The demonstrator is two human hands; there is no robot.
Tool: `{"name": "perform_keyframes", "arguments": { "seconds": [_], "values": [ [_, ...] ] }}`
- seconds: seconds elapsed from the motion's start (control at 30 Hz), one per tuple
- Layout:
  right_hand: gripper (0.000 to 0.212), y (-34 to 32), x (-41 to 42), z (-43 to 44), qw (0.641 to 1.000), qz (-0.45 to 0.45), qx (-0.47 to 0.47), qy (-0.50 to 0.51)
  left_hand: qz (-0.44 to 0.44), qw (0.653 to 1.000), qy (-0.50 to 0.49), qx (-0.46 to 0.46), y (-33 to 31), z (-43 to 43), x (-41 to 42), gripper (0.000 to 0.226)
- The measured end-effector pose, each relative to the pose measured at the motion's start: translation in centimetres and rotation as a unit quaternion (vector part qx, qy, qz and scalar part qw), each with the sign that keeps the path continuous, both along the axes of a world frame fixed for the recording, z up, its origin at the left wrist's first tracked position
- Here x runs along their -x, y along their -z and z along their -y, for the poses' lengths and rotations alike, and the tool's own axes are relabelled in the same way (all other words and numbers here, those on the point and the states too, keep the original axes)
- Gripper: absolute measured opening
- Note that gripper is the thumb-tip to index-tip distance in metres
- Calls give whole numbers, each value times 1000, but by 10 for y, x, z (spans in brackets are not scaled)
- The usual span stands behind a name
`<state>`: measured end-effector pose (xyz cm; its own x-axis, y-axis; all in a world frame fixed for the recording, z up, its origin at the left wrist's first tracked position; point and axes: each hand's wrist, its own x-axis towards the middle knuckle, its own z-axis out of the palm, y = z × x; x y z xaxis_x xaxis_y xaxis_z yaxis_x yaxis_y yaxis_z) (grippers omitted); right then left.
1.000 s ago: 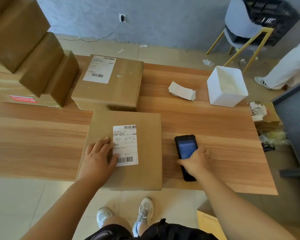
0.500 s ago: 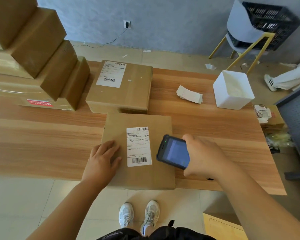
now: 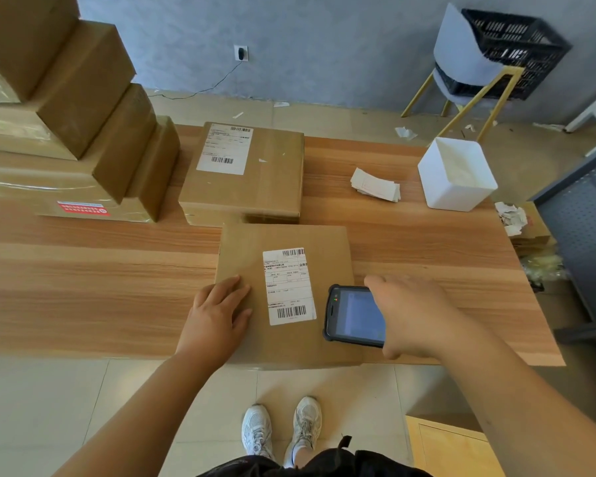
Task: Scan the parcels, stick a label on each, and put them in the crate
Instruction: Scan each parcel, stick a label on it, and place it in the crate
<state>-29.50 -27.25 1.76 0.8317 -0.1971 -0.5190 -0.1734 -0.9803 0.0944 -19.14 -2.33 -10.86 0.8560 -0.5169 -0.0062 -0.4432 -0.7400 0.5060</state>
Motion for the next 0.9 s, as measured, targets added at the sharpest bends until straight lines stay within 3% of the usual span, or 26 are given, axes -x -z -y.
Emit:
{"name": "perform_keyframes", "arguments": {
  "seconds": [0.17,0.27,0.47,0.6,0.7,0.9],
  "values": [
    [58,14,14,13,992,29,-45,116,6,1000,7,-17,-2,3,-3,42],
    [69,35,26,24,957,87,-101,259,19,999,38,-16,0,9,-6,41],
    [65,89,40,42,883,136,-80,442,32,996,74,-36,-1,19,-9,37],
    [58,116,41,48,850,108,-113,502,34,990,103,-93,0,21,-16,39],
    [66,134,39,51,833,100,-120,531,11,993,73,-87,-3,26,-15,37],
    [90,158,30,56,864,79,-74,492,7,995,45,-89,-13,38,-15,30]
  ]
}}
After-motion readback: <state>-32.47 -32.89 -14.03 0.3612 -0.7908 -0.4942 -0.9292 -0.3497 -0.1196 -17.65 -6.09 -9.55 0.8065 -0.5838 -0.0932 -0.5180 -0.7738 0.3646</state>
